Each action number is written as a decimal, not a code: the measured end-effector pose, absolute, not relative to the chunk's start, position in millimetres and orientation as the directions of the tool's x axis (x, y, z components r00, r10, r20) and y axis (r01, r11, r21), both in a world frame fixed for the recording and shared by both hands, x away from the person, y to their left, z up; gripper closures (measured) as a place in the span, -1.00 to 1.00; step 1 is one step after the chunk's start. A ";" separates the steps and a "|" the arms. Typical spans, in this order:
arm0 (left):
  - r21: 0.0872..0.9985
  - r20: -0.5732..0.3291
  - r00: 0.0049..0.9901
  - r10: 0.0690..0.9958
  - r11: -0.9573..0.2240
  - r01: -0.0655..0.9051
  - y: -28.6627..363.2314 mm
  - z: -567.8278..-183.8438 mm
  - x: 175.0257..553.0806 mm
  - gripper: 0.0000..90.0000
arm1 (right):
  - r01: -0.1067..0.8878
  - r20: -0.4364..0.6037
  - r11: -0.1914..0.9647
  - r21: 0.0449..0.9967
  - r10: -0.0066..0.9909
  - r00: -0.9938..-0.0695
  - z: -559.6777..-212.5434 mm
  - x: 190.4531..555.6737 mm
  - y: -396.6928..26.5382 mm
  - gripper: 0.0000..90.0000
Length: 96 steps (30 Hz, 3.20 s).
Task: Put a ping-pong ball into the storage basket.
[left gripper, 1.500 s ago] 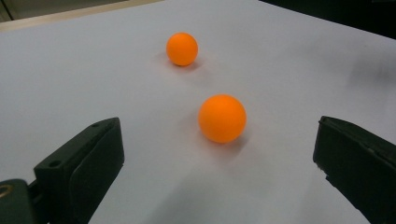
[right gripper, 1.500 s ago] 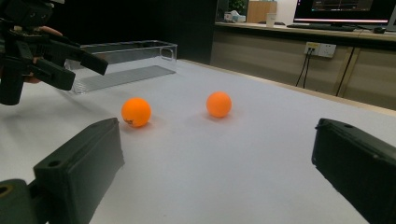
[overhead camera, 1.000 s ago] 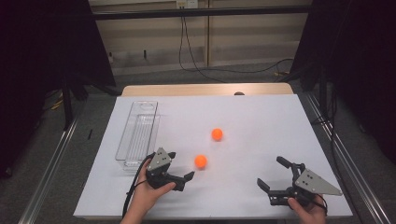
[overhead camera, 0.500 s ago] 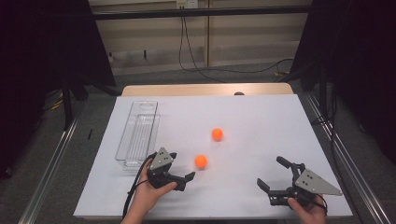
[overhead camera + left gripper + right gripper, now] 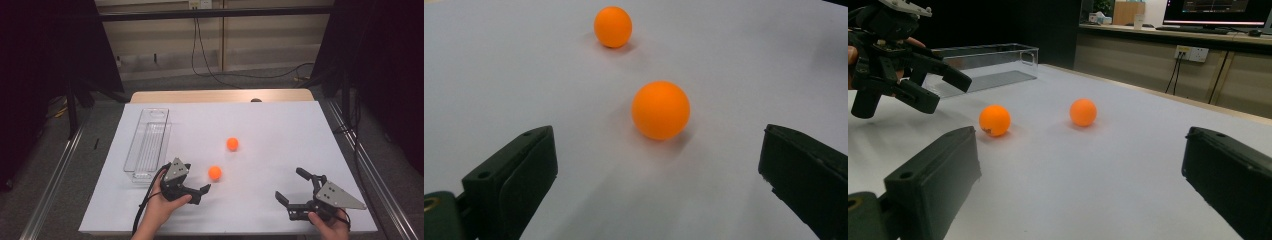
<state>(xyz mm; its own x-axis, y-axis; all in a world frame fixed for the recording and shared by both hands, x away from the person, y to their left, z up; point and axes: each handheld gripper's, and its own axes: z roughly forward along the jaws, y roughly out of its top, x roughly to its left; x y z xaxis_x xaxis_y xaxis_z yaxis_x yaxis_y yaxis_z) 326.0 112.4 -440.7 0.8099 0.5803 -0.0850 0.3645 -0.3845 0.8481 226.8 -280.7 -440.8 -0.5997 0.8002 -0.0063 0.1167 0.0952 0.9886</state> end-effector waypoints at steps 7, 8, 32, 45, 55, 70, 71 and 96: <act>0.844 -0.079 0.813 0.577 -0.395 0.363 109.2 -441.2 326.9 -0.94 | 0.115 -0.009 0.097 0.989 0.800 -0.600 -440.7 226.8 -280.8 -0.97; 0.843 -0.078 0.813 0.577 -0.397 0.363 108.9 -441.2 327.1 -0.94 | 0.114 -0.010 0.098 0.989 0.799 -0.601 -440.6 226.7 -280.7 -0.97; 0.832 -0.103 0.808 0.581 -0.395 0.390 98.9 -443.6 333.0 -0.94 | 0.114 -0.009 0.097 0.989 0.799 -0.602 -440.4 226.5 -280.9 -0.97; 0.823 -0.105 0.811 0.575 -0.407 0.396 94.9 -445.6 335.1 -0.94 | 0.114 -0.009 0.098 0.989 0.798 -0.602 -440.4 226.6 -281.2 -0.97; 0.820 -0.116 0.808 0.578 -0.404 0.406 92.7 -445.3 336.5 -0.94 | 0.114 -0.009 0.097 0.989 0.798 -0.602 -440.6 226.7 -280.8 -0.97; 0.811 -0.115 0.808 0.578 -0.416 0.412 88.6 -444.9 337.9 -0.94 | 0.116 -0.010 0.101 0.988 0.796 -0.606 -441.0 227.1 -280.2 -0.97; 0.808 -0.113 0.810 0.576 -0.421 0.412 88.1 -445.1 338.0 -0.94 | 0.116 -0.010 0.101 0.988 0.796 -0.606 -441.0 227.1 -280.2 -0.97; 0.798 -0.139 0.802 0.580 -0.413 0.438 78.9 -448.6 344.5 -0.94 | 0.115 -0.012 0.103 0.988 0.795 -0.607 -441.0 227.3 -280.3 -0.97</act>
<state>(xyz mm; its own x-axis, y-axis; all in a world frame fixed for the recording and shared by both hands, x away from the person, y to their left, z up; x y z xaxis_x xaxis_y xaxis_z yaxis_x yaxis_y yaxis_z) 344.5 78.9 -448.6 0.8023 0.5804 -0.1394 0.4377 -0.4134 0.7985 227.3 -280.3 -441.0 -0.6071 0.7945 -0.0121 0.1149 0.1029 0.9880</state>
